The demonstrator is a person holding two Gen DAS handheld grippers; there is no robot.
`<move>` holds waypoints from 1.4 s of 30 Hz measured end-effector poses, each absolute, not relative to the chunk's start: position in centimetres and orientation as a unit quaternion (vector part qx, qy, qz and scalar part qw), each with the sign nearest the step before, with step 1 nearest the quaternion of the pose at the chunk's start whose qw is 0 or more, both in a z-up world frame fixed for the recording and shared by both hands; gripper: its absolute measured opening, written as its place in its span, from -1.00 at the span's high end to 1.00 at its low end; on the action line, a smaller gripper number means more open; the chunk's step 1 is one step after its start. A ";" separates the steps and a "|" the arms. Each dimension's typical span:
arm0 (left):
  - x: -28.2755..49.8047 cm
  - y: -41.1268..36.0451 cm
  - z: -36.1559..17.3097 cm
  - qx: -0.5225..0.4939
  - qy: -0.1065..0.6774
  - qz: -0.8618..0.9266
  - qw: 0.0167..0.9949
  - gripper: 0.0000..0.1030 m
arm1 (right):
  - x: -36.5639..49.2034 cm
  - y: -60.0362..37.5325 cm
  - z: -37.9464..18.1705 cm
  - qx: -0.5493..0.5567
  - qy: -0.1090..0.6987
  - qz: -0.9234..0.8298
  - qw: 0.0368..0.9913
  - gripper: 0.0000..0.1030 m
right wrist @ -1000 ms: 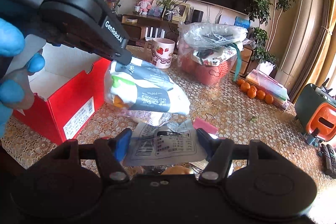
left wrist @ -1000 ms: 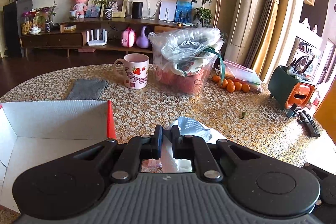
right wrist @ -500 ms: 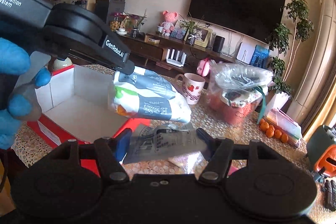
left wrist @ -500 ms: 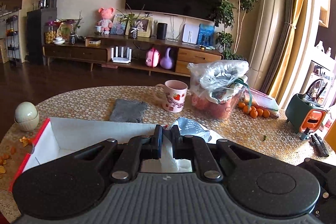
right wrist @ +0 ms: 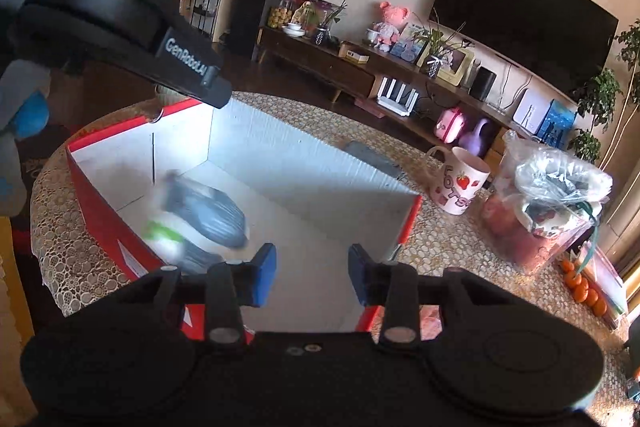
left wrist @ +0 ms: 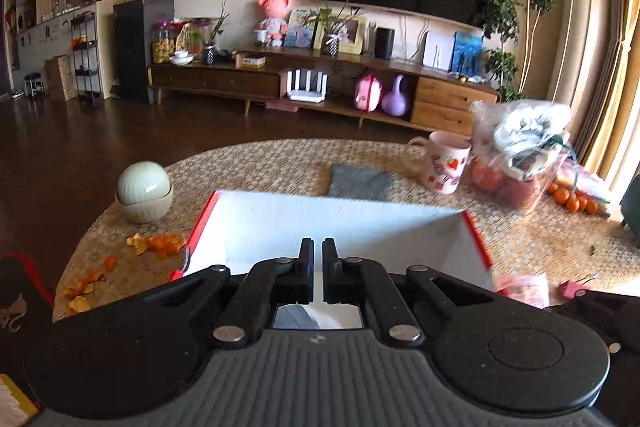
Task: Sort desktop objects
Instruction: 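Lift the wipes pack with the left gripper and carry it over the red box, then open the left gripper to drop the wipes pack into the box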
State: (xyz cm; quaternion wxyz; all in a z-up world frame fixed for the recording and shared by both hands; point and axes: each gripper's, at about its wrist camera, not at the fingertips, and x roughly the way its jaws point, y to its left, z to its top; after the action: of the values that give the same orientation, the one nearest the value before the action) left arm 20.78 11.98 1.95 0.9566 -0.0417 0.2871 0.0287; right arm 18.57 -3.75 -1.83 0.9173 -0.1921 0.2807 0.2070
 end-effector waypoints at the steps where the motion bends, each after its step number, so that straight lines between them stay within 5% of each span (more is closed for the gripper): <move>1: 20.8 12.4 1.5 -0.041 0.293 0.030 0.955 0.94 | 18.7 -3.6 -2.2 -0.190 0.286 0.209 0.916 0.20; 8: 21.5 13.4 -1.0 -0.038 0.326 0.023 0.944 0.94 | 19.3 -3.5 -3.3 -0.173 0.310 0.206 0.912 0.06; 10: 21.4 13.3 -1.2 -0.031 0.330 0.021 0.943 0.94 | 19.4 -3.8 -3.2 -0.161 0.313 0.208 0.913 -0.19; 18: 21.4 12.0 -1.7 -0.020 0.336 0.017 0.942 0.92 | 18.0 -6.0 -1.7 -0.135 0.295 0.212 0.922 -0.42; 42: 21.8 8.6 -2.6 0.013 0.343 0.005 0.939 0.90 | 14.7 -15.2 -6.4 -0.147 0.350 0.185 0.907 -0.48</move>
State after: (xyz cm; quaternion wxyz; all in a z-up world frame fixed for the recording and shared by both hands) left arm 21.85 8.63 -2.57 0.9393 0.0128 0.3428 0.0052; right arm 14.67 -15.24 -6.38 0.9065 -0.1471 0.3496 0.1853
